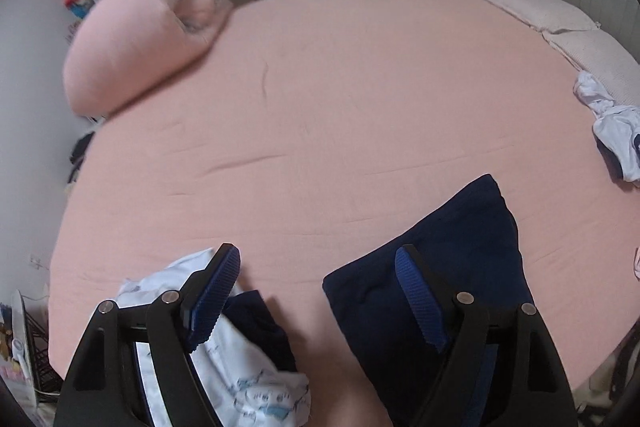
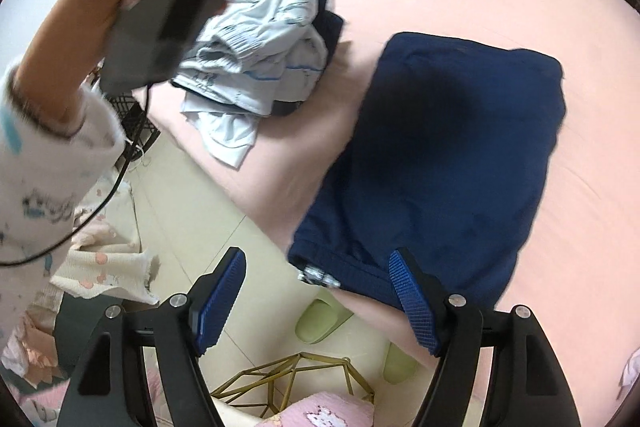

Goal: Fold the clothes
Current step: 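Open both grippers and release the folded navy pants on the bed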

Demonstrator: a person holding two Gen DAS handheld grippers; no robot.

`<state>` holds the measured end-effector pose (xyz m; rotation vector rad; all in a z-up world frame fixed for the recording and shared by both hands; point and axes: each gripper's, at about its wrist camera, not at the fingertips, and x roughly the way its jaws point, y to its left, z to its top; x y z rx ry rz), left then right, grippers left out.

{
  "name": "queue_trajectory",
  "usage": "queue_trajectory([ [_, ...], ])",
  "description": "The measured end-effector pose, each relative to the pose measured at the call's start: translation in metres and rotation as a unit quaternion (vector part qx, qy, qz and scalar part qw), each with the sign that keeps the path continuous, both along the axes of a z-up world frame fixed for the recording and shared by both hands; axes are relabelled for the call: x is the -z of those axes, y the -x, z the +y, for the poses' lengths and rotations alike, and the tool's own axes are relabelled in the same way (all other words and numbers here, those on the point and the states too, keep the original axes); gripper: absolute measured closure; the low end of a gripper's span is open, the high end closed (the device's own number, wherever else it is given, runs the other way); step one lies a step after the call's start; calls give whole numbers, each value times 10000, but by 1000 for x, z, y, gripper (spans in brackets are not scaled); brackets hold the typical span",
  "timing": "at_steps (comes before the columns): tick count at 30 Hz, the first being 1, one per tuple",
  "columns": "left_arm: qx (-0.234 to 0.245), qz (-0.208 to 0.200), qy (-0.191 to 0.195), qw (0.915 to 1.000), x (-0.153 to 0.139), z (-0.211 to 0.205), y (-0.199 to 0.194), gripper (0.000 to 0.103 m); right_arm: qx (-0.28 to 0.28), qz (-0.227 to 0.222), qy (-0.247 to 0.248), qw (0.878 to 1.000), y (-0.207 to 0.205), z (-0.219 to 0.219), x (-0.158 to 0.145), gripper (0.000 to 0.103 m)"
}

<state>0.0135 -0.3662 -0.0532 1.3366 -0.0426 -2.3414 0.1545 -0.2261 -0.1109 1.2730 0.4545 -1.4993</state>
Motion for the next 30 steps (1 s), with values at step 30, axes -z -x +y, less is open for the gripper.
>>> queue_trajectory([
  [30, -391, 1083, -203, 9931, -3, 59, -123, 23, 430, 419, -212, 9980, 27, 33, 5, 29],
])
